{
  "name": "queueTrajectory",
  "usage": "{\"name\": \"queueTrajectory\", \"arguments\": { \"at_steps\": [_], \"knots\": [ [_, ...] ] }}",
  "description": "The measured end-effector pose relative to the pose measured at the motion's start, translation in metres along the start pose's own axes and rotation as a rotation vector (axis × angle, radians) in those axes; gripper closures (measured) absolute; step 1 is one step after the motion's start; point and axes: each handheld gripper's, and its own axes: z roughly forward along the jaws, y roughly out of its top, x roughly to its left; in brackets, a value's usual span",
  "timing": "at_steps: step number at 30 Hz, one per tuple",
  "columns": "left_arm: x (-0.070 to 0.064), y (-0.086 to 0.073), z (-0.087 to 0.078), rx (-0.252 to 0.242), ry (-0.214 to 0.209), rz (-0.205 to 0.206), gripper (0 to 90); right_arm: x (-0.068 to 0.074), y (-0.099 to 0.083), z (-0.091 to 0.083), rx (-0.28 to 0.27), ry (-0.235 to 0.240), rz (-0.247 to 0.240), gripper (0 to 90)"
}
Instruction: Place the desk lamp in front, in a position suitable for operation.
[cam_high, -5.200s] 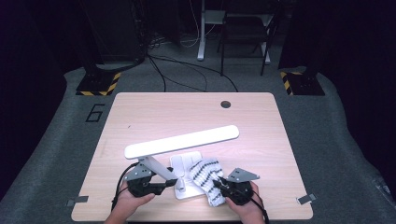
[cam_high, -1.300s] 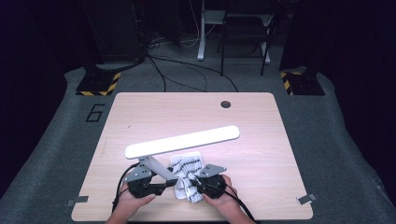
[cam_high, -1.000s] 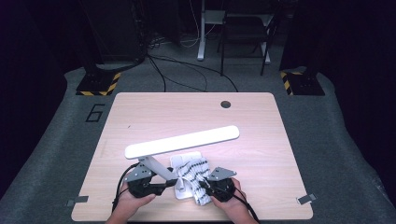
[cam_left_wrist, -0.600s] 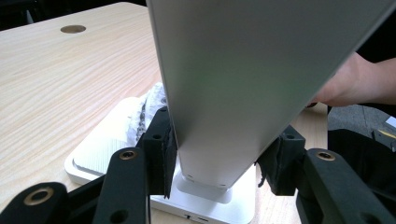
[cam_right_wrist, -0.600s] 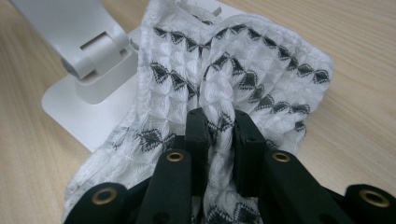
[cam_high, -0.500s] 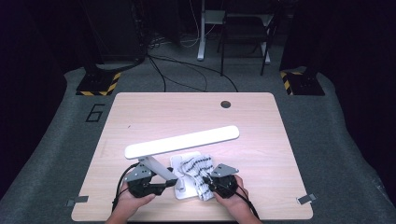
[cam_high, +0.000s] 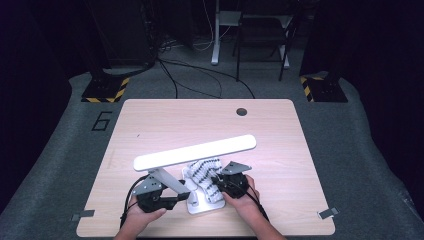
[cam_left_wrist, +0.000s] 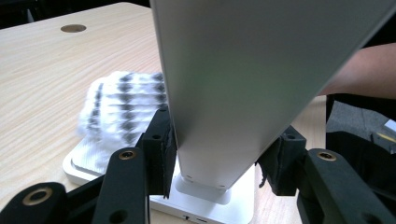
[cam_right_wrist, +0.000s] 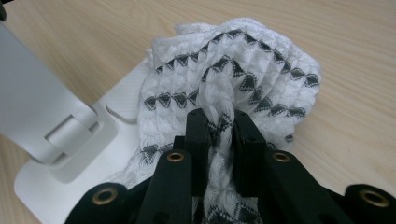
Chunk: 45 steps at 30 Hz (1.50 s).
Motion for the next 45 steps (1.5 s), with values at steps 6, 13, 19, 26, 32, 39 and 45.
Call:
{"name": "queueTrajectory", "arguments": {
  "at_steps": [6, 13, 19, 26, 32, 39, 45],
  "knots": [
    [0.001, 0.001, -0.001, -0.01, -0.003, -0.005, 49.2, 0.014, 0.016, 0.02, 0.002, 0.063, -0.036, 78.2],
    [0.002, 0.006, -0.007, -0.047, -0.004, -0.006, 46.6, 0.024, 0.023, 0.037, 0.004, 0.097, -0.063, 77.8],
    [0.0, 0.009, -0.008, -0.032, 0.008, 0.023, 52.1, 0.029, 0.024, 0.045, 0.012, 0.122, -0.081, 77.1],
    [0.0, 0.009, -0.008, -0.038, 0.004, 0.021, 52.7, 0.034, 0.024, 0.053, 0.015, 0.121, -0.102, 72.0],
    [0.0, 0.01, -0.008, -0.033, 0.006, 0.025, 52.9, 0.037, 0.023, 0.059, 0.016, 0.107, -0.148, 74.4],
    [0.0, 0.01, -0.008, -0.031, 0.006, 0.027, 53.0, 0.034, 0.025, 0.06, 0.018, 0.075, -0.141, 76.9],
    [0.0, 0.01, -0.008, -0.032, 0.004, 0.028, 53.0, 0.025, 0.028, 0.062, 0.023, 0.041, -0.11, 77.4]
  ]
}}
